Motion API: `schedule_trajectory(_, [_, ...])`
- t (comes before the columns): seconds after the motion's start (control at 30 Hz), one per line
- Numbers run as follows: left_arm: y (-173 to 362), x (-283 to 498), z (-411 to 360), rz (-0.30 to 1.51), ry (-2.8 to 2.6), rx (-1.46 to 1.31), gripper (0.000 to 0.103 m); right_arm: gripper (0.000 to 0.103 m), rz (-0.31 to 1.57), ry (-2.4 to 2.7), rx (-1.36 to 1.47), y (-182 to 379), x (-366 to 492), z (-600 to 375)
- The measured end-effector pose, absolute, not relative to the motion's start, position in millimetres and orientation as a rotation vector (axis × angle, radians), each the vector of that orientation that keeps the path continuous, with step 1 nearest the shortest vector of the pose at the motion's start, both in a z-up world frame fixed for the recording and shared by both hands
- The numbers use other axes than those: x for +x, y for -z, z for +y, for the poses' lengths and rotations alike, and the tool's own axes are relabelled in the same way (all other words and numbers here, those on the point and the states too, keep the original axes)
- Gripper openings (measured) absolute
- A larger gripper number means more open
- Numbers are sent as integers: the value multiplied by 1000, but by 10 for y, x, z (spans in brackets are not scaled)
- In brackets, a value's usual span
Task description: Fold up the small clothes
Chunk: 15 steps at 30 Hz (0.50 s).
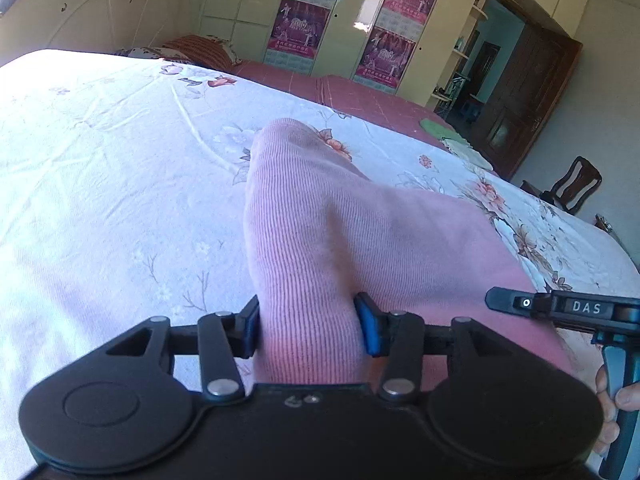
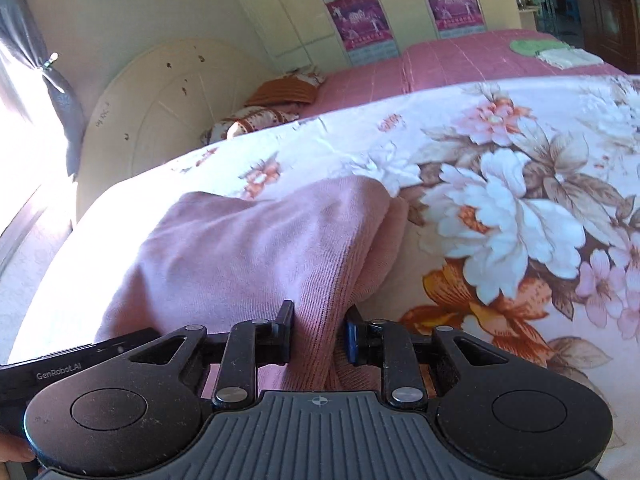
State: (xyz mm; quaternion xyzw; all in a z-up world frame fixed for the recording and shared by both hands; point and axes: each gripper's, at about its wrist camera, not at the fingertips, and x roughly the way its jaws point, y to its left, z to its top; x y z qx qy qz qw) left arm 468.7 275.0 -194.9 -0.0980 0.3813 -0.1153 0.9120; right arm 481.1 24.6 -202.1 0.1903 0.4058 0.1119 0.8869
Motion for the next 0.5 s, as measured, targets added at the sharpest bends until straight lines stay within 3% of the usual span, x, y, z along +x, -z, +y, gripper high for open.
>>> schedule_trajectory(0.1, [1875, 4673, 2747, 786, 225, -196, 50, 29, 857, -212, 416, 2030, 4807, 232])
schedule_trajectory(0.33, [1463, 4583, 2916, 648, 248, -219, 54, 29, 745, -158, 327, 1604, 4769, 214])
schedule_trajectory(0.5, [1480, 4926, 2691, 691, 292, -177, 54, 29, 739, -198, 276, 1518, 5003, 454])
